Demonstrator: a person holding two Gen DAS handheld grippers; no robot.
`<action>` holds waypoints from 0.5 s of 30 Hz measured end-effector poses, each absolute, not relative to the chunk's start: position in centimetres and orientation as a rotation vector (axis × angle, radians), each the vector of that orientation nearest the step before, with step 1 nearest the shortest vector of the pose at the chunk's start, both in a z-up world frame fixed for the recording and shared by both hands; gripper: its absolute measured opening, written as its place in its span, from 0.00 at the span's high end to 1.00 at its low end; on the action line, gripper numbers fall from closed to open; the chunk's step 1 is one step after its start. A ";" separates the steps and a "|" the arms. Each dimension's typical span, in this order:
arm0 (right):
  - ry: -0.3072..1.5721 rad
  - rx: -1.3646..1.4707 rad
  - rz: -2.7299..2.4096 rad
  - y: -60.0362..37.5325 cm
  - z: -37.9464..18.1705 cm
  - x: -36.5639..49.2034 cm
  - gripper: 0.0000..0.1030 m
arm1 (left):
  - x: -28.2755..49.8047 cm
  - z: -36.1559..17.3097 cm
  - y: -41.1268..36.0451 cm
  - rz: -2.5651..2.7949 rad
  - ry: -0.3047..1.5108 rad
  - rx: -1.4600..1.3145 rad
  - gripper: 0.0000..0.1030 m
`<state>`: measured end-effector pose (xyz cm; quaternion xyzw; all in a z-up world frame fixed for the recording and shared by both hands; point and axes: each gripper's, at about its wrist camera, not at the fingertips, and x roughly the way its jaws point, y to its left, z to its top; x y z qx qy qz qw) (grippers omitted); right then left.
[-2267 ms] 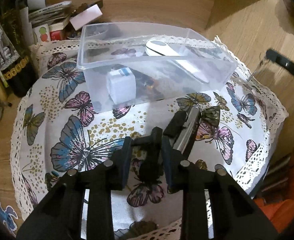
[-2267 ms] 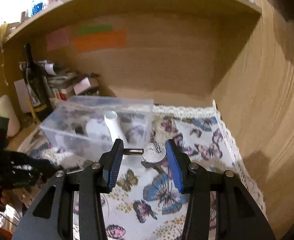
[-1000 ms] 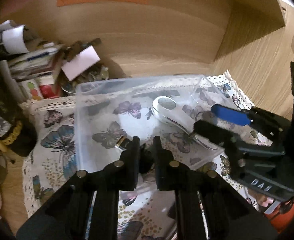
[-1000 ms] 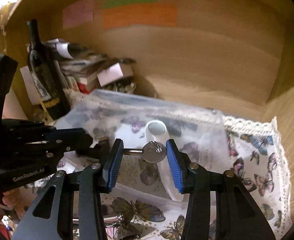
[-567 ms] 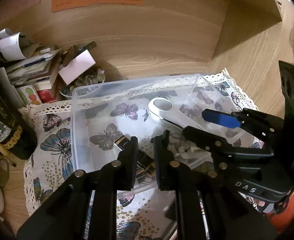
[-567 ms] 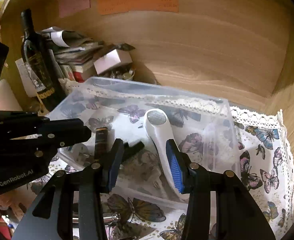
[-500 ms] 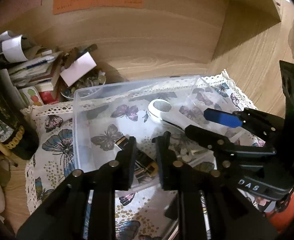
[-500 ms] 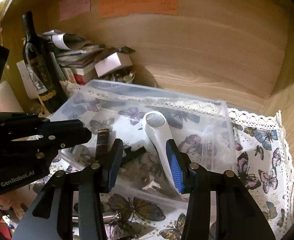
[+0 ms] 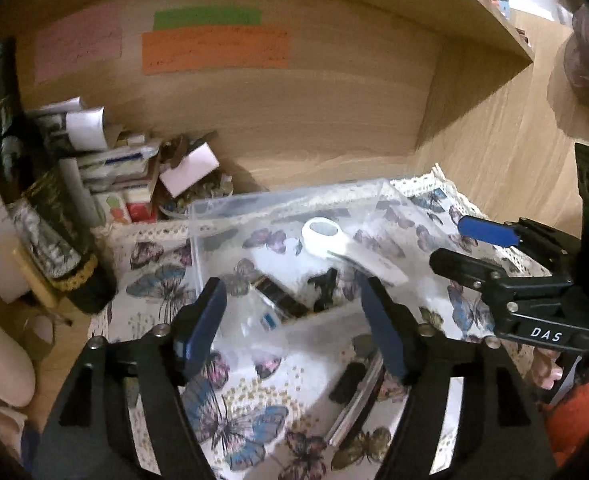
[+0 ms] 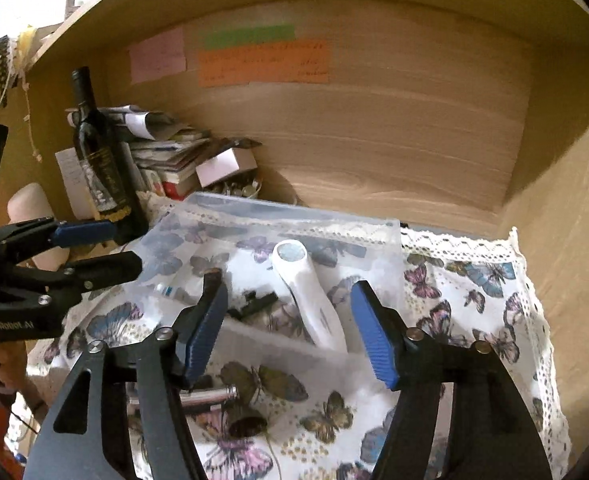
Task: Organize rigid objects
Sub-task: 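Grasp the silver metal pen with the left tool while the right grasps the black round cap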
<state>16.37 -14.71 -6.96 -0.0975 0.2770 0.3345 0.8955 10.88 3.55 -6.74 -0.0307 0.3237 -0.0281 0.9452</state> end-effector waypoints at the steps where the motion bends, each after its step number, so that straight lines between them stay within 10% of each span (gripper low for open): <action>1: 0.580 -0.207 0.695 -14.8 -7.3 16.1 0.40 | 10.6 -7.1 3.6 -0.055 0.671 -0.063 0.31; 15: 0.783 -0.243 0.750 -14.4 -13.9 14.8 0.40 | 9.1 -13.1 1.8 -0.115 0.844 -0.068 0.35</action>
